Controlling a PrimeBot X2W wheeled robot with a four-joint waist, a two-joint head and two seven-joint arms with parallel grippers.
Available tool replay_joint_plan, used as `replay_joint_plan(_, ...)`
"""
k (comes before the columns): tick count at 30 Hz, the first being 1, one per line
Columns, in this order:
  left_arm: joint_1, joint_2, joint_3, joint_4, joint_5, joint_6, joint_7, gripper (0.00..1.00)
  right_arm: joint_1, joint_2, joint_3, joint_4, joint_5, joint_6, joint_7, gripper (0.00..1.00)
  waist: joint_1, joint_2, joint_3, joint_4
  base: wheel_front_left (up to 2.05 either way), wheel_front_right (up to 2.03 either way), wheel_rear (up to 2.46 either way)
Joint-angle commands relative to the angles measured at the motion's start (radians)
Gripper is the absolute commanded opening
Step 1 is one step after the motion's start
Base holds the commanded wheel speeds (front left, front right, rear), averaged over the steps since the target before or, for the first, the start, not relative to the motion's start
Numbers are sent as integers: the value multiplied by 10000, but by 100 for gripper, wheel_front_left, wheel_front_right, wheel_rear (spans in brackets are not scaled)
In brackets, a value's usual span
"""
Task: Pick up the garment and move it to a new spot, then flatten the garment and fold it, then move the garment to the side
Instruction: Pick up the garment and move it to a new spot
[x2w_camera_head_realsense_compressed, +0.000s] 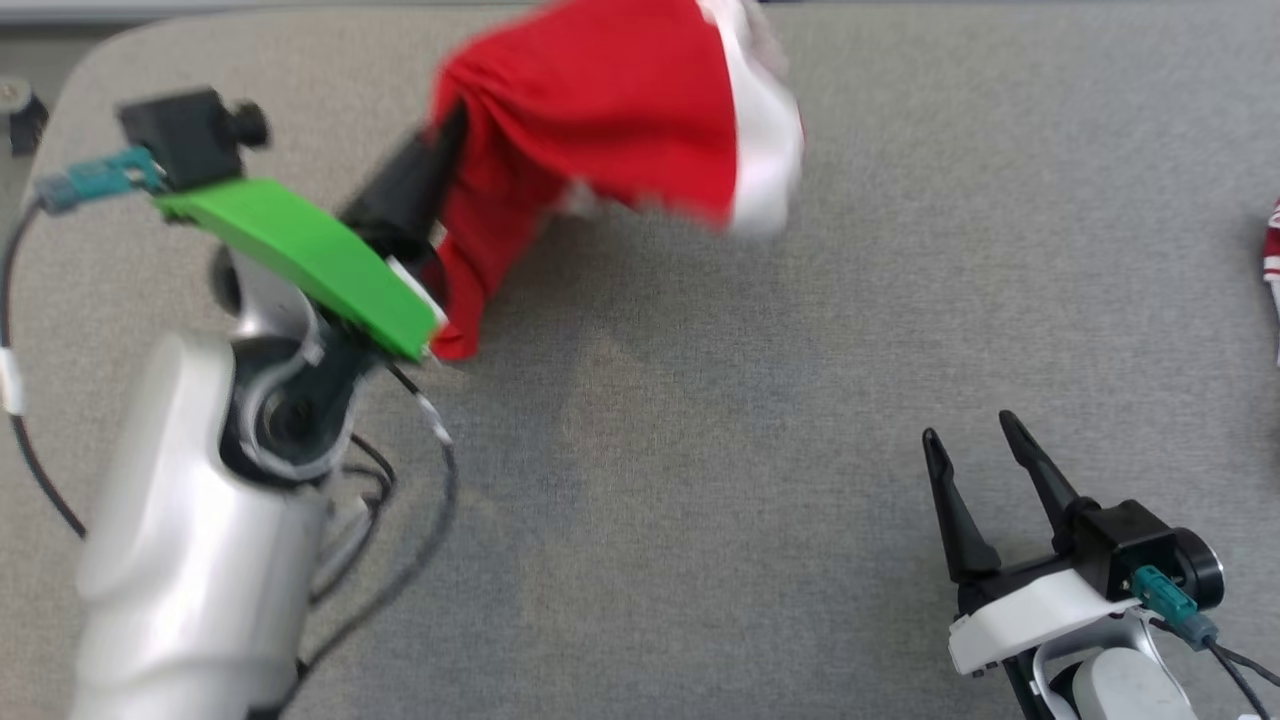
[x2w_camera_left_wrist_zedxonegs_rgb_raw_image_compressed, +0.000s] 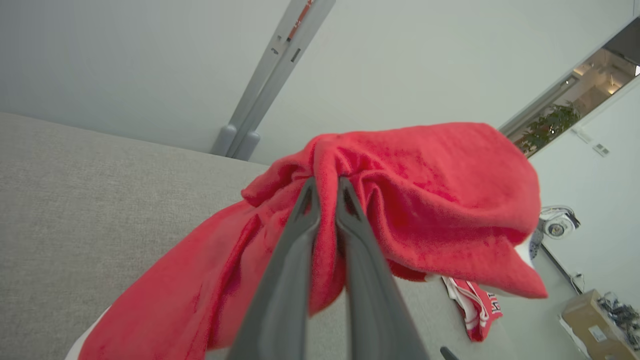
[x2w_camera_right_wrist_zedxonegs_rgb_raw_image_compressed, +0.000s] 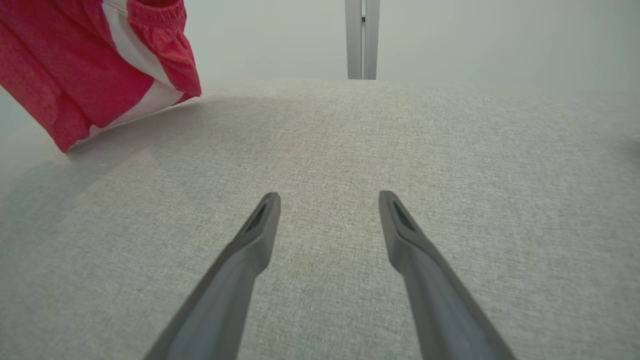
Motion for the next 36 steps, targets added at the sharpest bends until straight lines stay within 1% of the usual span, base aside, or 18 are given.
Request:
replay_joint_plan(1, 596, -8, -181, -914, -406, 34, 474, 0, 199, 39, 41, 57, 70, -18, -2, 100, 0, 0, -1070, -297, 0, 0, 0)
replay_joint_plan(3, 1286, 56, -311, -2294, -1018, 295, 1186, 0, 234, 141, 101, 96, 102, -18, -2, 100, 0, 0, -1251, -642, 0, 0, 0)
replay_joint_plan(5, 1907, 125, -516, -3622, -1508, 755, 1851, 0, 302, 224, 35, 84, 146, -18, -2, 100, 0, 0, -1354, -1028, 0, 0, 0)
replay_joint_plan(7, 2401, 219, -634, -4456, -1828, 1130, 2252, 0, 410, 321, -11, 95, 193, -18, -2, 100, 0, 0, -1418, -1403, 0, 0, 0)
replay_joint_plan(9, 2730, 373, -666, -4947, -1932, 1465, 2496, 0, 463, 397, -33, 113, 218, -18, -2, 100, 0, 0, -1408, -1780, 0, 0, 0)
replay_joint_plan(11, 2934, 457, -784, -5150, -1837, 1690, 2654, 0, 507, 466, -109, 96, 243, -18, -2, 100, 0, 0, -1340, -2106, 0, 0, 0)
replay_joint_plan(16, 3165, 160, -1078, -4698, -2001, 1976, 2739, 0, 614, 598, -234, 110, 280, -18, -2, 100, 0, 0, -1131, -2768, 0, 0, 0)
replay_joint_plan(17, 3158, -16, -1097, -4424, -2116, 2011, 2701, 0, 595, 621, -243, 103, 286, -17, -2, 100, 0, 0, -1059, -2898, 0, 0, 0)
replay_joint_plan(20, 2828, -277, -1026, -3351, -2086, 2116, 2509, 0, 481, 648, -214, 57, 271, -18, -2, 100, 0, 0, -833, -3173, 0, 0, 0)
replay_joint_plan(23, 2303, -556, -744, -1543, -1813, 2277, 1960, 0, 244, 680, -76, 6, 262, -17, -2, 100, 0, 0, -470, -3446, 0, 0, 0)
replay_joint_plan(24, 2103, -551, -749, -950, -1626, 2237, 1814, 0, 185, 689, -26, -2, 248, -17, -2, 100, 0, 0, -357, -3519, 0, 0, 0)
replay_joint_plan(27, 1349, -449, -601, 1252, -764, 2192, 688, 0, 4, 700, 156, 49, 207, -18, -2, 100, 0, 0, -36, -3737, 0, 0, 0)
replay_joint_plan(29, 886, -396, -693, 2609, -152, 2037, -80, 0, -96, 701, 271, 104, 186, -17, -2, 100, 0, 0, 93, -3868, 0, 0, 0)
replay_joint_plan(32, 408, -495, -661, 4290, 252, 1764, -1054, 0, -123, 704, 319, 185, 167, -19, -2, 100, 0, 0, 113, -3987, 0, 0, 0)
replay_joint_plan(33, 251, -577, -612, 4767, 301, 1607, -1417, 32, -104, 707, 293, 209, 169, -19, -2, 100, 0, 0, 74, -4002, 0, 0, 0)
replay_joint_plan(34, 149, -648, -572, 5094, 306, 1465, -1675, 47, -78, 708, 248, 228, 169, -19, -2, 100, 0, 0, 38, -3999, 0, 0, 0)
replay_joint_plan(35, 50, -700, -604, 5442, 384, 1277, -1956, 100, -21, 708, 178, 249, 161, -19, -2, 100, 0, 0, -27, -3971, 0, 0, 0)
replay_joint_plan(36, -21, -722, -693, 5681, 504, 1118, -2197, 100, 39, 710, 113, 270, 151, -17, -2, 100, 0, 0, -97, -3932, 0, 0, 0)
